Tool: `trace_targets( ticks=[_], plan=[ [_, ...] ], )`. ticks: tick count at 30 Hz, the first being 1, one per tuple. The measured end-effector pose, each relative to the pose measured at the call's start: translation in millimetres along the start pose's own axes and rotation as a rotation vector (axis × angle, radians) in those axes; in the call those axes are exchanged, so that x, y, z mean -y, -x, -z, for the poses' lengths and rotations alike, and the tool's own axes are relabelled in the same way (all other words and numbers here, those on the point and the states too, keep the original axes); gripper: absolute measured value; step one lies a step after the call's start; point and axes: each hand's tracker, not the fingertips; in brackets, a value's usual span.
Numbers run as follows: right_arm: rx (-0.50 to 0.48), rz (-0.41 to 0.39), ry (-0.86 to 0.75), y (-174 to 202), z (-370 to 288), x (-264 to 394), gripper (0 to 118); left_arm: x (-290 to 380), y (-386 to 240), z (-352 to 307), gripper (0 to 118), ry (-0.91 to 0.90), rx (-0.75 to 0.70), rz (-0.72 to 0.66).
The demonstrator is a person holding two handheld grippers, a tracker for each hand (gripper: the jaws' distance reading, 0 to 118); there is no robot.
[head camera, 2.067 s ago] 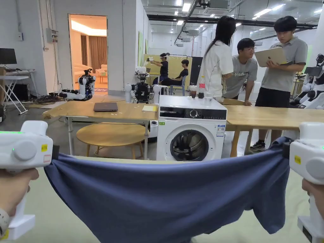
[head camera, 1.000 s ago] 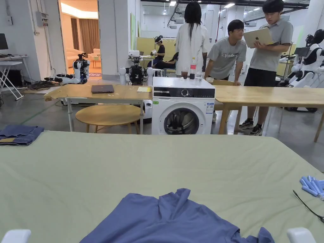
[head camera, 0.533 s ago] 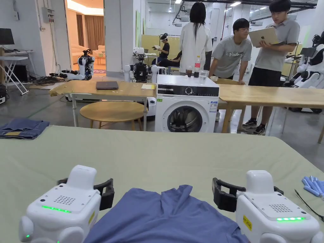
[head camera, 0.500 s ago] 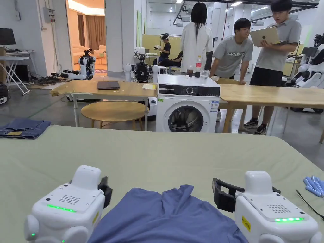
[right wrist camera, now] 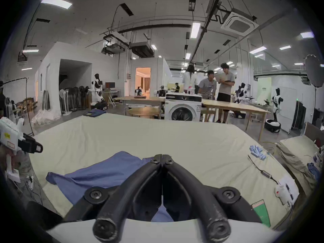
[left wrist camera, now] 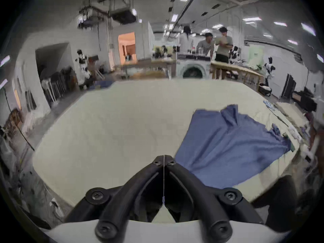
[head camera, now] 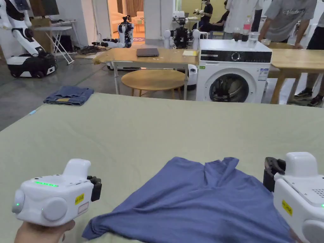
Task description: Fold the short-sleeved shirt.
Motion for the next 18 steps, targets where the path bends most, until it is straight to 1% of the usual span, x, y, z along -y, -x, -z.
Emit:
trace_targets(
  ticks=[1, 2, 3, 4, 5, 6, 11, 12, 13, 14, 15, 16, 17, 18],
  plan=[
    [-0.007, 0.002, 0.017, 1, 5, 3, 0, 9, 10, 4, 0, 0.046, 0.024, -0.010],
    [-0.012, 0.000, 0.033, 3, 10, 6, 0, 19, 16, 8, 14, 0.082, 0.010, 0.005],
    [-0.018, -0.001, 0.048, 5, 16, 11, 0, 27, 18, 13, 45, 0.106, -0.022, 0.040],
    [-0.023, -0.002, 0.060, 7, 20, 15, 0, 33, 19, 19, 98, 0.130, -0.038, 0.057],
    [-0.028, -0.005, 0.072, 9, 24, 20, 0, 42, 21, 27, 116, 0.164, -0.049, 0.069],
    [-0.031, -0.008, 0.081, 10, 27, 19, 0, 49, 22, 32, 117, 0.149, -0.040, 0.061],
    [-0.035, -0.024, 0.128, 11, 43, 29, 0, 66, 31, 72, 116, 0.208, -0.014, 0.025],
    [-0.033, -0.026, 0.134, 9, 46, 31, 0, 67, 33, 79, 114, 0.215, -0.007, 0.027],
    [-0.031, -0.027, 0.142, 7, 49, 33, 0, 69, 31, 86, 106, 0.221, 0.004, 0.031],
    [-0.024, -0.028, 0.151, 4, 51, 32, 0, 71, 30, 93, 89, 0.231, 0.018, 0.036],
    [-0.020, -0.030, 0.160, 1, 54, 33, 0, 73, 29, 98, 56, 0.241, 0.045, 0.041],
    [-0.016, -0.031, 0.172, -4, 58, 34, 0, 74, 30, 102, 19, 0.264, 0.093, 0.037],
    [-0.010, -0.034, 0.181, -10, 63, 35, 0, 77, 30, 107, 17, 0.288, 0.140, 0.022],
    [-0.004, -0.037, 0.190, -15, 67, 35, 0, 78, 27, 108, 15, 0.268, 0.134, 0.023]
  ],
)
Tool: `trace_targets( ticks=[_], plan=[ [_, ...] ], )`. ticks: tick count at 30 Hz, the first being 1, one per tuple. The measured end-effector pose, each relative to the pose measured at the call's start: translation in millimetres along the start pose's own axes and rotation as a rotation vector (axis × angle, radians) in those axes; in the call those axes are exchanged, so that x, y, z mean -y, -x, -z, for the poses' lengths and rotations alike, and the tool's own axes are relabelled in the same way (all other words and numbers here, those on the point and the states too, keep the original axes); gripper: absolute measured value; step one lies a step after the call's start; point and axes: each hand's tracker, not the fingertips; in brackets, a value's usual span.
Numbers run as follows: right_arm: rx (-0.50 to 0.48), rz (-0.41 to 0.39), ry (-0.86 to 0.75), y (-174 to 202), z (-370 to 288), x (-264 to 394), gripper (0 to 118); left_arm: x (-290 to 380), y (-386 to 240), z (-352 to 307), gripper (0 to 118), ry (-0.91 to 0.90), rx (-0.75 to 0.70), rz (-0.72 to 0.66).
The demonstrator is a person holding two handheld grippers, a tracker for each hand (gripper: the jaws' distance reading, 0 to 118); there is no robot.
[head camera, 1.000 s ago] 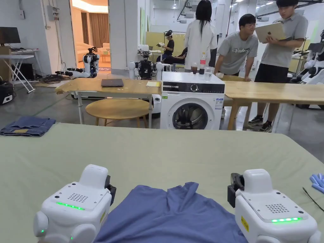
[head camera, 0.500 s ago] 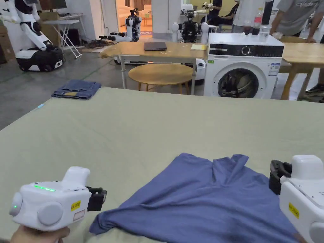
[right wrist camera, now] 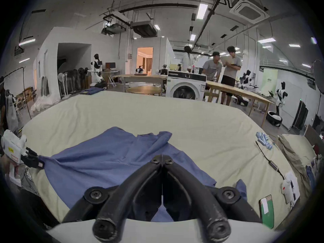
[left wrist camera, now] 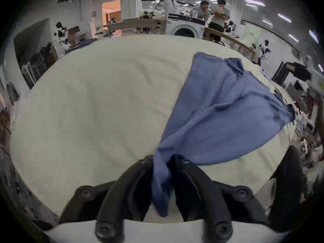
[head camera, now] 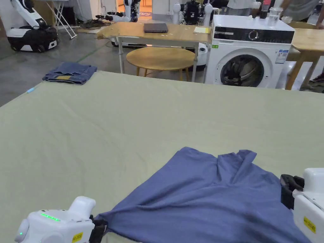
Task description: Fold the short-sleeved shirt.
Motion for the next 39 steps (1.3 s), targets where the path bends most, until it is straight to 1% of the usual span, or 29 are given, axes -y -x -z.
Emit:
trace_targets(
  ticks=[1, 3, 5, 6, 7, 8, 9, 10, 11, 12, 14, 18, 19, 20, 21, 22, 23, 24, 25, 26, 27, 28, 29, 30, 32, 33, 36, 39],
  plan=[
    [0.011, -0.004, 0.013, -7, 7, -1, 0, -1, -3, -2, 13, -0.006, -0.026, 0.012],
    [0.018, -0.015, 0.054, -21, 25, -2, 0, -2, -3, -9, 11, -0.012, -0.025, 0.017],
    [0.012, -0.037, 0.134, -35, 52, -4, 1, -3, -8, -22, 9, -0.027, -0.030, 0.025],
    [0.018, -0.048, 0.150, -40, 65, -4, 4, -3, -12, -29, 9, -0.039, -0.038, 0.038],
    [0.003, -0.060, 0.167, -48, 81, -4, 9, -4, -16, -35, 9, -0.052, -0.052, 0.051],
    [-0.033, -0.051, 0.198, -55, 100, -3, 15, -5, -19, -39, 9, -0.055, -0.055, 0.056],
    [-0.047, -0.047, 0.233, -61, 116, -3, 47, -6, -22, -43, 9, -0.059, -0.060, 0.061],
    [-0.063, -0.029, 0.292, -66, 135, -2, 97, -6, -28, -48, 9, -0.061, -0.065, 0.062],
    [-0.074, -0.032, 0.320, -70, 151, -1, 118, -8, -30, -50, 9, -0.063, -0.068, 0.063],
    [-0.058, -0.033, 0.283, -73, 159, 0, 118, -10, -32, -52, 9, -0.064, -0.070, 0.063],
    [-0.047, -0.046, 0.353, -78, 186, 5, 118, -12, -33, -55, 9, -0.063, -0.070, 0.049],
    [-0.039, -0.043, 0.398, -86, 215, 17, 118, -19, -33, -61, 9, -0.054, -0.079, 0.013],
    [-0.054, -0.030, 0.429, -87, 217, 23, 114, -21, -34, -63, 9, -0.058, -0.084, 0.010],
    [-0.076, -0.017, 0.461, -87, 216, 27, 95, -22, -35, -64, 9, -0.056, -0.083, 0.007],
    [-0.087, -0.024, 0.461, -84, 213, 30, 71, -24, -36, -64, 9, -0.051, -0.086, 0.003],
    [-0.101, -0.029, 0.424, -78, 203, 34, 56, -24, -36, -63, 9, -0.050, -0.090, 0.001],
    [-0.084, -0.048, 0.361, -72, 193, 33, 22, -25, -38, -64, 9, -0.052, -0.092, 0.003],
    [-0.116, -0.030, 0.374, -70, 189, 32, 0, -26, -39, -64, 9, -0.052, -0.092, 0.006],
    [-0.147, -0.009, 0.397, -68, 185, 30, 0, -27, -40, -64, 9, -0.052, -0.092, 0.008],
    [-0.123, -0.005, 0.371, -64, 177, 28, 0, -27, -41, -63, 9, -0.053, -0.097, 0.012],
    [-0.129, 0.004, 0.357, -62, 171, 24, 0, -28, -42, -63, 9, -0.054, -0.102, 0.018],
    [-0.140, 0.031, 0.332, -63, 161, 18, 0, -29, -43, -64, 9, -0.057, -0.111, 0.025],
    [-0.113, 0.038, 0.290, -61, 148, 10, 0, -30, -44, -66, 9, -0.063, -0.113, 0.026],
    [-0.101, 0.043, 0.258, -61, 138, 3, 0, -31, -45, -68, 9, -0.068, -0.112, 0.026],
    [-0.082, 0.081, 0.195, -64, 107, -15, 0, -37, -45, -72, 9, -0.087, -0.107, 0.017],
    [-0.073, 0.084, 0.176, -65, 97, -23, 0, -41, -46, -74, 9, -0.099, -0.105, 0.006],
    [-0.030, 0.045, 0.151, -65, 64, -51, 0, -58, -44, -78, 9, -0.141, -0.095, -0.028],
    [0.020, -0.003, 0.080, -74, 34, -83, 0, -87, -45, -83, 7, -0.186, -0.094, -0.049]
  ],
)
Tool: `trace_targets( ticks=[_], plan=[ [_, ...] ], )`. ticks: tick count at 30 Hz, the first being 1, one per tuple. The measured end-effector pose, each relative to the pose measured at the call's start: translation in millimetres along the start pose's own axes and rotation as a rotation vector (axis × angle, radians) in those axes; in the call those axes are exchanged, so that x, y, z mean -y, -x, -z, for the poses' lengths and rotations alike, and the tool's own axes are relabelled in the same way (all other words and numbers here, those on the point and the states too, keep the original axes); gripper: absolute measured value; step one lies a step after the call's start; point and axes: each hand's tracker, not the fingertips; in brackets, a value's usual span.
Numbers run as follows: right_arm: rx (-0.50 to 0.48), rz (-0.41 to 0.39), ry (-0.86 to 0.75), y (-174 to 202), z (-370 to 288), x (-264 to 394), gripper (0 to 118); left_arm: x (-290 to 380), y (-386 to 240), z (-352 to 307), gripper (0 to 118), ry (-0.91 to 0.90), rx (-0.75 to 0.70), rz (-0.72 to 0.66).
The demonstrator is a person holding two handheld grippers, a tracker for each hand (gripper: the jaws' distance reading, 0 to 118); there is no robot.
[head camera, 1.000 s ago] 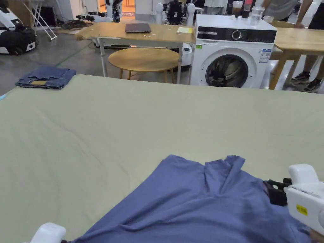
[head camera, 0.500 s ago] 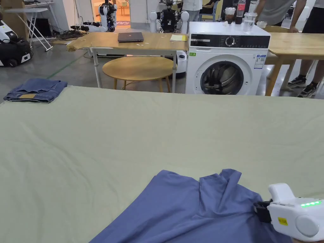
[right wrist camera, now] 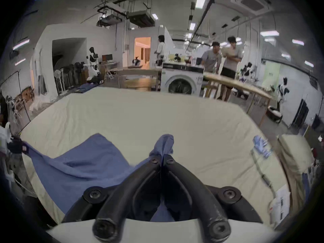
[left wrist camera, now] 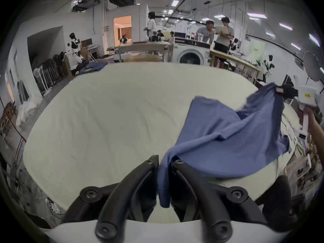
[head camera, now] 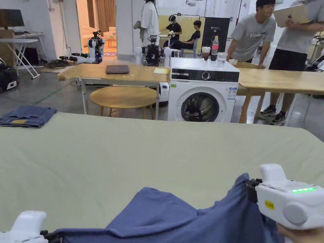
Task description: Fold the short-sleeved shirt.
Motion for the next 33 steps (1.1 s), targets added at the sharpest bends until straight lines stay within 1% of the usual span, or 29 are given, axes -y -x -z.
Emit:
trace_targets(
  ticks=[3, 7, 9, 11, 14, 15, 19, 22, 25, 28, 30, 33],
  plan=[
    [0.015, 0.020, -0.062, -13, -33, -33, 0, -36, -9, -3, 4, -0.049, -0.013, 0.020],
    [0.055, -0.001, -0.153, -32, -71, -87, 0, -97, -22, -16, 0, -0.142, -0.033, 0.033],
    [0.080, -0.016, -0.210, -38, -87, -116, 0, -130, -28, -24, 0, -0.181, -0.039, 0.050],
    [0.097, -0.011, -0.255, -47, -101, -150, 0, -166, -34, -31, 0, -0.208, -0.034, 0.048],
    [0.125, -0.007, -0.329, -53, -121, -195, 0, -215, -52, -42, 0, -0.277, -0.123, 0.147],
    [0.133, -0.007, -0.349, -55, -125, -208, 0, -229, -55, -45, 0, -0.300, -0.142, 0.161],
    [0.167, 0.002, -0.450, -59, -142, -264, 0, -296, -61, -68, 0, -0.418, -0.162, 0.121],
    [0.181, 0.013, -0.495, -61, -149, -300, 0, -341, -61, -86, 0, -0.463, -0.198, 0.115],
    [0.195, 0.029, -0.549, -64, -153, -327, 0, -375, -61, -102, 0, -0.510, -0.245, 0.143],
    [0.181, 0.055, -0.586, -66, -155, -346, 0, -401, -62, -119, 0, -0.557, -0.286, 0.168],
    [0.190, 0.057, -0.601, -64, -151, -352, 0, -410, -64, -128, 0, -0.578, -0.281, 0.170],
    [0.188, 0.073, -0.614, -64, -138, -346, 0, -410, -65, -123, 0, -0.581, -0.279, 0.166]
  ],
)
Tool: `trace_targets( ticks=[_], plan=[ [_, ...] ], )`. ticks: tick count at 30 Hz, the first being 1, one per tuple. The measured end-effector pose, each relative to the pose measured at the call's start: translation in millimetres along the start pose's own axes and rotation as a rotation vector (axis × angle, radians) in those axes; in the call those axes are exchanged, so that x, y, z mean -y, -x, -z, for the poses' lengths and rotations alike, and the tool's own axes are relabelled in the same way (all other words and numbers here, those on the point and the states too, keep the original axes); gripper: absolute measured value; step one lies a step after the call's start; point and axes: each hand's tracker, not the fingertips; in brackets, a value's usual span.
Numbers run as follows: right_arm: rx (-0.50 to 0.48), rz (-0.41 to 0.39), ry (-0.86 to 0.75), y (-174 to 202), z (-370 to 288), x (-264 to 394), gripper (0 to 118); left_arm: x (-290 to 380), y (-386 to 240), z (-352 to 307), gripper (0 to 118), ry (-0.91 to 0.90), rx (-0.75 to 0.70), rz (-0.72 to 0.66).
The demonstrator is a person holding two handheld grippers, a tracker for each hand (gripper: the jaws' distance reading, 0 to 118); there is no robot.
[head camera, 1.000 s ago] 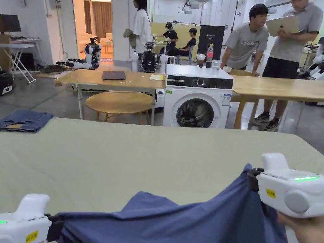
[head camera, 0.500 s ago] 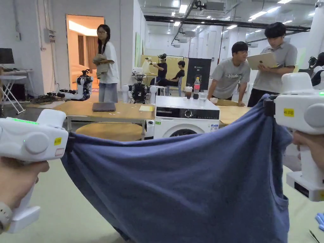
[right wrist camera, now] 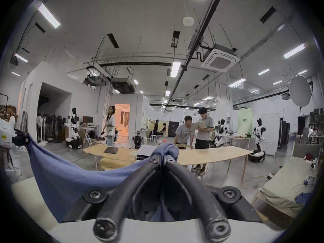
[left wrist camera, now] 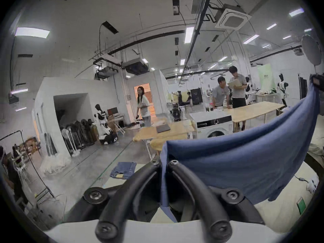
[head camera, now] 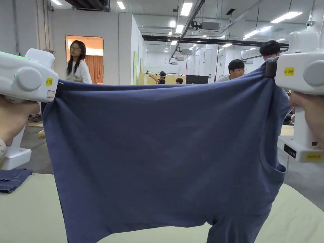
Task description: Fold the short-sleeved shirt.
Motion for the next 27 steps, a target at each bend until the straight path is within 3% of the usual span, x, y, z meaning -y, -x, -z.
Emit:
trace_targets(
  ticks=[11, 20, 24, 27],
  plan=[
    [0.044, 0.063, 0.105, 0, -12, 153, 0, 156, -33, 33, 0, 0.196, 0.028, -0.087],
    [0.025, 0.030, 0.146, -23, -110, 179, 0, 202, -35, -57, 0, 0.206, 0.082, -0.083],
    [0.000, -0.049, 0.232, -29, -173, 224, 0, 266, -37, -113, 0, 0.228, 0.105, -0.070],
    [-0.020, -0.050, 0.327, -35, -221, 281, 0, 334, -40, -149, 0, 0.313, 0.123, -0.078]
  ],
)
